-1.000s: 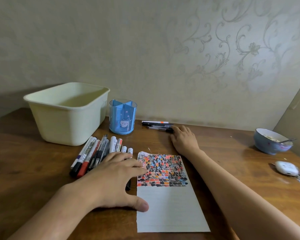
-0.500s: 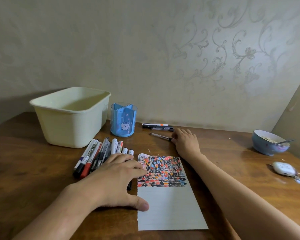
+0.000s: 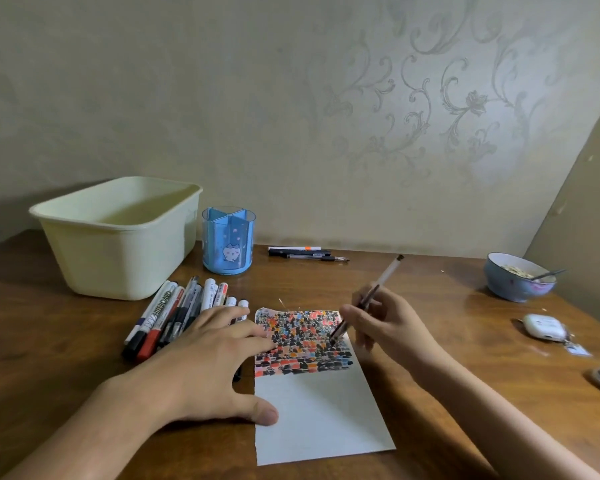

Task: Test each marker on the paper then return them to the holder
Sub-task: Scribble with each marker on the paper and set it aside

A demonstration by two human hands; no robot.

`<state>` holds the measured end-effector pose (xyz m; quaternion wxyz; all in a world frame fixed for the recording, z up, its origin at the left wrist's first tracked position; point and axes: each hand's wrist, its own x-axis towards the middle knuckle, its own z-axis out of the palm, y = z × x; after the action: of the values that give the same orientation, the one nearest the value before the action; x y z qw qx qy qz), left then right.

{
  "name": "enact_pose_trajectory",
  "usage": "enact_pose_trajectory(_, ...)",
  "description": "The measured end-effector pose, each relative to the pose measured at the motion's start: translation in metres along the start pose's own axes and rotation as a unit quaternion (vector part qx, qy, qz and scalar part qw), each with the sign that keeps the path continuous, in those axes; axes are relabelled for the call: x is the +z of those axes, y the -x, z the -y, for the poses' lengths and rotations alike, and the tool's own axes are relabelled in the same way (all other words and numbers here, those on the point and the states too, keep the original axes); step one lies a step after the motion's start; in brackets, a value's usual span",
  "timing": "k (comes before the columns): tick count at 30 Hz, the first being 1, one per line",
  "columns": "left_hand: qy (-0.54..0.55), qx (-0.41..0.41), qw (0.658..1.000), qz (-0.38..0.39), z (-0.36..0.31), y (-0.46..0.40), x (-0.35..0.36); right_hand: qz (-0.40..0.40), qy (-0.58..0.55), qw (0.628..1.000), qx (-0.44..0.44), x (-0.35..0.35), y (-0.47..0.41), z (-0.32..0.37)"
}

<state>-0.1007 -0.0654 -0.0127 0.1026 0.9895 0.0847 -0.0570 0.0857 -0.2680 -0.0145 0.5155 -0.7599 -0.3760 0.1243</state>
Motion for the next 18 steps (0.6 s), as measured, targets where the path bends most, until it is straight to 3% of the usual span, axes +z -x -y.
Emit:
enact_pose_trajectory(5, -0.014, -0.001, 1.0, -0.004, -0.003, 0.0, 0.0, 0.077, -0.056, 0.995, 0.014, 0.01, 0.015, 0.0)
enact_pose_trajectory(10, -0.02, 0.019, 0.999, -0.032, -0.003, 0.0, 0.002, 0.098, -0.108, 0.989, 0.039, 0.013, 0.019, 0.0)
enact_pose_trajectory(15, -0.02, 0.1, 0.966, -0.237, -0.014, -0.002, 0.002, 0.129, -0.153, 0.979, 0.047, 0.018, 0.024, 0.009)
enact_pose_trajectory(18, -0.018, 0.152, 0.937, -0.314, -0.023, -0.001, 0.007, 0.154, -0.187, 0.969, 0.039, 0.022, 0.029, 0.014)
